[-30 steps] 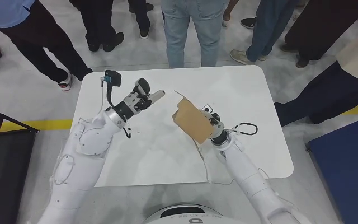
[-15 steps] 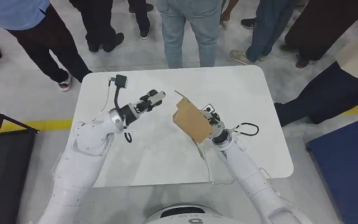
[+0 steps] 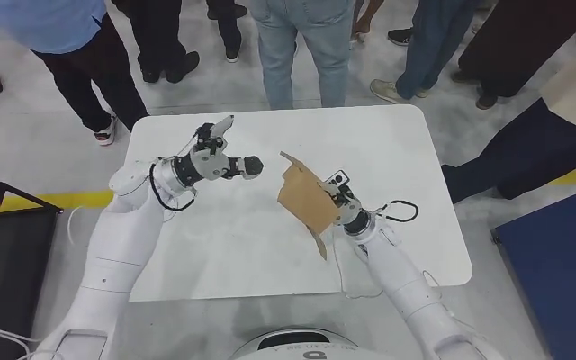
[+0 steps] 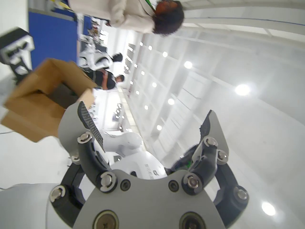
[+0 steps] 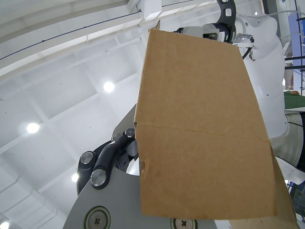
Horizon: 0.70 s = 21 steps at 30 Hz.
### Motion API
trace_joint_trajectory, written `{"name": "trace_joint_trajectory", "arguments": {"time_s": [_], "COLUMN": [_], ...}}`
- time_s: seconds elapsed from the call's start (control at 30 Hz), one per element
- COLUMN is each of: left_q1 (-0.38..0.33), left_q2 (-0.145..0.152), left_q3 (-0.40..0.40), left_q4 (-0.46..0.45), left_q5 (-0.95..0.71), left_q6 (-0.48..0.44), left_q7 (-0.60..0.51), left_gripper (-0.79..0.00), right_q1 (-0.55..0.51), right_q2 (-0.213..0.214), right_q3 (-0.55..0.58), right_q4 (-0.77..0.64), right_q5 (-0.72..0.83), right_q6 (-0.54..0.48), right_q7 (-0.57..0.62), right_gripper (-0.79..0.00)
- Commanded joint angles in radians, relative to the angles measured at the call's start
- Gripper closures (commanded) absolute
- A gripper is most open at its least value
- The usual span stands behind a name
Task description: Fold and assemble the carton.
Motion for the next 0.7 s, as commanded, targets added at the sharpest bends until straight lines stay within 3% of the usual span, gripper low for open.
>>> {"name": "trace_joint_trajectory", "arguments": {"time_s": [0.0, 0.2, 0.4, 0.67], "left_q1": [0.001, 0.01, -0.004, -0.053], "left_q2": [0.0, -0.002, -0.003, -0.006], "left_q3": [0.0, 0.001, 0.021, 0.101], "left_q4": [-0.001, -0.008, 0.01, 0.049], "left_q5": [-0.05, -0.066, -0.138, -0.05], "left_q6": [-0.002, 0.005, 0.139, 0.211], "left_q7": [-0.001, 0.032, 0.029, 0.053], "left_gripper": [-0.785, -0.785, -0.785, -0.785], "right_q1": [0.0, 0.0, -0.01, -0.005], "right_q2": [0.0, 0.0, 0.003, 0.004], "right_q3": [0.0, 0.0, -0.021, -0.027], "right_q4": [0.0, 0.0, -0.02, -0.012], "right_q5": [0.001, 0.001, -0.096, -0.112], "right_q6": [0.001, 0.001, -0.03, -0.053], "right_q7": [0.0, 0.0, -0.061, -0.059], "right_gripper": [0.0, 0.0, 0.0, 0.0]}}
